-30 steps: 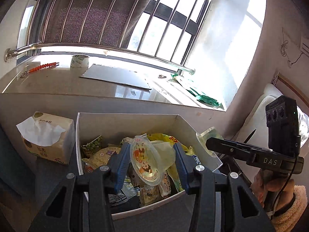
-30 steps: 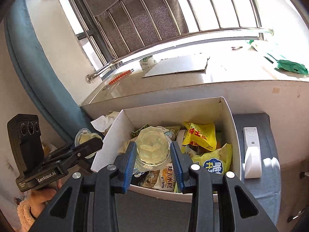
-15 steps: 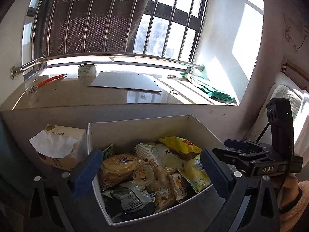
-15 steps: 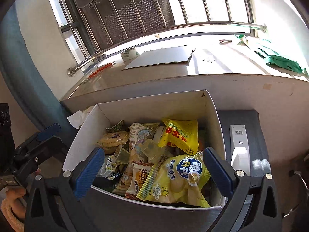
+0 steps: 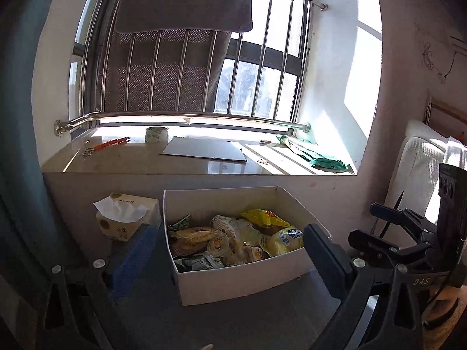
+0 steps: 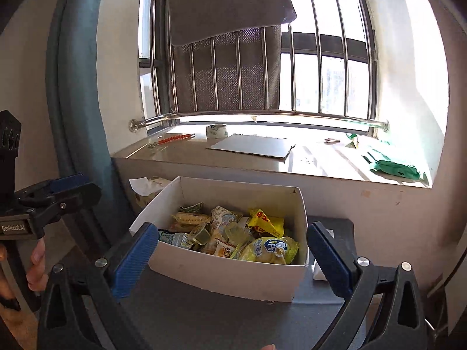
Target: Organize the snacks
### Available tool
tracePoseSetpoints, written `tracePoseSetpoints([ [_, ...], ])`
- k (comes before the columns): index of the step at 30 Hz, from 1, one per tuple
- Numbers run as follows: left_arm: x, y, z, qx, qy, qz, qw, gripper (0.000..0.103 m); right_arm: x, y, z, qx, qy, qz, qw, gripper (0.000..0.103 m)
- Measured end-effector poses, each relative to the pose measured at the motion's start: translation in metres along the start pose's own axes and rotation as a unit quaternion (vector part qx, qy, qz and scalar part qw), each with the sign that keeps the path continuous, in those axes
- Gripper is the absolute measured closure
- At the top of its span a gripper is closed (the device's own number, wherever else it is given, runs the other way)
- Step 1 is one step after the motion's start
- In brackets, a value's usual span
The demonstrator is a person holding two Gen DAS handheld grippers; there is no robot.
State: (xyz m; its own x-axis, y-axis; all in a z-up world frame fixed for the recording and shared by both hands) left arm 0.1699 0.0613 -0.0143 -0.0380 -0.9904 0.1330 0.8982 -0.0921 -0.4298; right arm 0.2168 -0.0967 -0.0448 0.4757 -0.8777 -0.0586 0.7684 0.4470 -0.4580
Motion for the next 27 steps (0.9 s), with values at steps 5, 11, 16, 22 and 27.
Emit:
tracePoseSetpoints([
  [5, 0.009, -0.029, -0.031, -0.026, -0.005, 0.006, 0.9996, 0.000, -0.008, -0.029, -0.029, -0.022, 0.013, -0.012, 1.000, 0.000],
  [11, 0.019, -0.056, -0.071, -0.048, -0.019, 0.041, 0.9978, 0.000, -0.018, -0.066, -0.062, -0.046, 0.050, 0.048, 0.997, 0.000],
  [16, 0.026, -0.064, -0.089, -0.069, -0.023, 0.028, 0.9969, 0.000, -0.027, -0.084, -0.078, -0.050, 0.028, 0.012, 0.998, 0.000],
  [22, 0.031, -0.067, -0.090, -0.068, -0.012, 0.029, 0.9972, 0.000, -0.032, -0.080, -0.080, -0.059, 0.033, 0.022, 0.997, 0.000],
  [27, 0.031, -0.066, -0.089, -0.072, -0.005, 0.034, 0.9968, 0.000, -0.035, -0.076, -0.082, -0.065, 0.037, 0.026, 0.997, 0.000],
])
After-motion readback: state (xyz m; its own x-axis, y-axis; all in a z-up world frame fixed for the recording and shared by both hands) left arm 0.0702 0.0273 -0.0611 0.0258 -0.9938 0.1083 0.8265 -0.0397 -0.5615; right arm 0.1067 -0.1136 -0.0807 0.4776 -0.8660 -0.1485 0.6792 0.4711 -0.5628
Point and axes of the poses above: each gripper's, at about its wrist camera, not at the fingertips, and y roughly the way its jaws point, x to its right, z to its top, the point moved 6 cm from there along y, roughly the way its jaws point, and after that the axes turned 1 degree about y, right-handed, at the moved point
